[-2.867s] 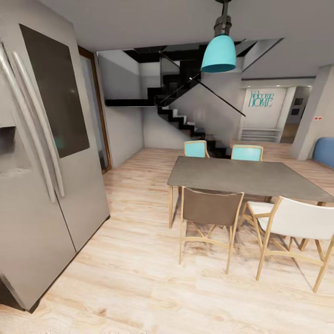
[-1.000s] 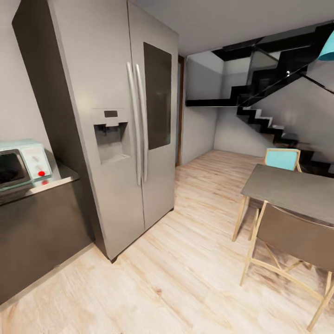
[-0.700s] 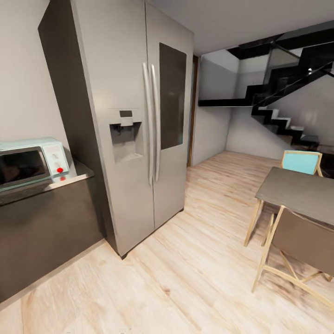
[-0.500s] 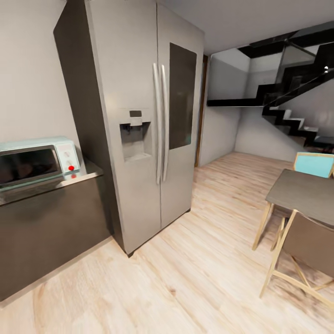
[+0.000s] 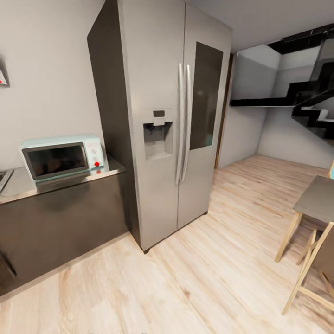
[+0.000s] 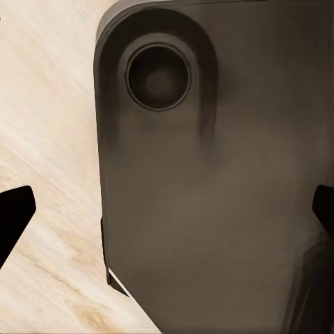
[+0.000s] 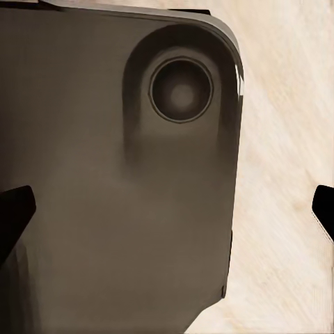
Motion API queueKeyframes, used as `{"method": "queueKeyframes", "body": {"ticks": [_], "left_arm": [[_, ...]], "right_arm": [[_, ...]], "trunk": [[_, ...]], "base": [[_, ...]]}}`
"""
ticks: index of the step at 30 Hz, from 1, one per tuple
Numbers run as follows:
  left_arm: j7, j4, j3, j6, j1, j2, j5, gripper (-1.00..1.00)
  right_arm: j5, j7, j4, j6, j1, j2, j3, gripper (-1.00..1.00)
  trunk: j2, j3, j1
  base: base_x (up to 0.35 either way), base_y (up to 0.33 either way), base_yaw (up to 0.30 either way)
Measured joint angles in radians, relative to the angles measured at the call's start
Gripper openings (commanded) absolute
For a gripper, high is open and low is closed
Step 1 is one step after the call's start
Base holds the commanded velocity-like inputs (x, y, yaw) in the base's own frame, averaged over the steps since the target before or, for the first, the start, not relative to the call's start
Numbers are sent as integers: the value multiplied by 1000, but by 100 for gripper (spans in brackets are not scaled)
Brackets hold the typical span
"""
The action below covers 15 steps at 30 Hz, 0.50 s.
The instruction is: In the kitchen, take the popcorn bag from the countertop, put it into the microwave, and heat it until the popcorn is cooked so the cooked popcorn ends up inside the bag.
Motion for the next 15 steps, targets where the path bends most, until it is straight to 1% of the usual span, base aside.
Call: {"method": "queueKeyframes", "body": {"ticks": [15], "left_arm": [[0, 0, 0, 0, 0, 0, 1, 100]], "right_arm": [[0, 0, 0, 0, 0, 0, 0, 100]], "trunk": [[0, 0, 0]], "base": [[0, 0, 277]]}}
